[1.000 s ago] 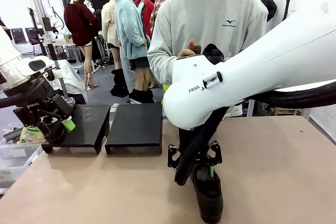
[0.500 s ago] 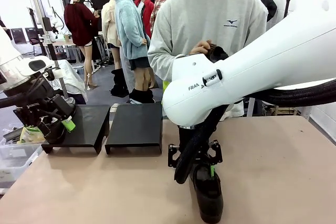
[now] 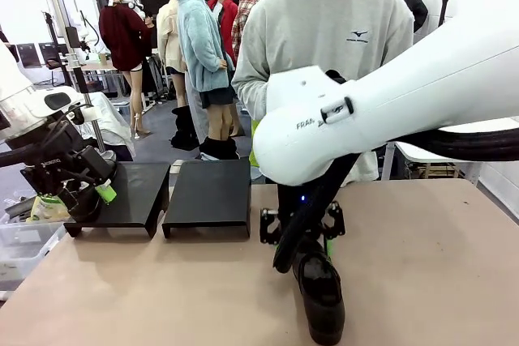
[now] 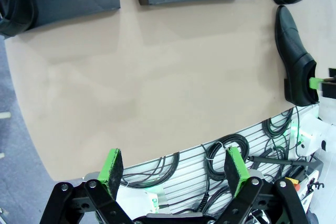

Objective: Organize the shoes by placing them on the stand.
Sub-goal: Place the Shoe from the middle of the table onto the Shoes Stand.

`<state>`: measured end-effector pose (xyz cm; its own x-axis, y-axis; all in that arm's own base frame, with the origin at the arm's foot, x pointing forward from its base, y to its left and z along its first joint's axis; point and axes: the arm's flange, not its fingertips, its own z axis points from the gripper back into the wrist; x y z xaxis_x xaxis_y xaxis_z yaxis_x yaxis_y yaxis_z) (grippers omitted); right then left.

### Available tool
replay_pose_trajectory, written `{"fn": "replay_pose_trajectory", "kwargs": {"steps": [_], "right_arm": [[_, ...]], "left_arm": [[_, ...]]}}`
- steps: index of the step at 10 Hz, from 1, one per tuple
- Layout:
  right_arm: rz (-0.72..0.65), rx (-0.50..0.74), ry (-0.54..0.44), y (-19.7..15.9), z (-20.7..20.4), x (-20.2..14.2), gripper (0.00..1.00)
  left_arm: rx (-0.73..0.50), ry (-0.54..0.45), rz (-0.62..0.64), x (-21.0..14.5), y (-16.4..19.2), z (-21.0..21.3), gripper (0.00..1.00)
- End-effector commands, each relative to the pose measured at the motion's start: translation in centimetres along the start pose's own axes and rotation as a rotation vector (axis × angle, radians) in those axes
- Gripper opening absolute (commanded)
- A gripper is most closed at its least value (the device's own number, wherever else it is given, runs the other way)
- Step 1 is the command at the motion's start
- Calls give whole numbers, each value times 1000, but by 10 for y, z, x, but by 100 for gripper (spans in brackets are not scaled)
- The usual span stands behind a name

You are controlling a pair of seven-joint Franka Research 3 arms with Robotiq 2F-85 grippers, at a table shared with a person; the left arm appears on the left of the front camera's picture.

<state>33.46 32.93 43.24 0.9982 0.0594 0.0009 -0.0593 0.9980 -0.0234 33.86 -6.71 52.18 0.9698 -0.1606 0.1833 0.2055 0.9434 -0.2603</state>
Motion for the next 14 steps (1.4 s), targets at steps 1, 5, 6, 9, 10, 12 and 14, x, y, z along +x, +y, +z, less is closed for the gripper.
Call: {"fn": "replay_pose_trajectory", "kwargs": {"steps": [1, 5, 6, 9, 10, 12, 14], "right_arm": [[-55, -29, -118, -31, 30, -29, 100], [-29, -121, 34, -141, 30, -30, 100], [6, -118, 47, -169, 26, -29, 100], [62, -40, 61, -242, 12, -19, 100], [41, -1, 40, -253, 5, -15, 100], [27, 9, 55, -266, -3, -11, 100], [31, -20, 64, -257, 10, -15, 100]], "left_arm": [[-22, 2, -8, -1, 0, 0, 100], [-22, 2, -8, -1, 0, 0, 100], [-22, 2, -8, -1, 0, 0, 100], [-22, 2, -8, -1, 0, 0, 100], [0, 0, 1, 0, 0, 0, 100], [-76, -26, -4, 4, -42, 3, 100], [-162, 46, -122, 9, -113, 6, 100]]}}
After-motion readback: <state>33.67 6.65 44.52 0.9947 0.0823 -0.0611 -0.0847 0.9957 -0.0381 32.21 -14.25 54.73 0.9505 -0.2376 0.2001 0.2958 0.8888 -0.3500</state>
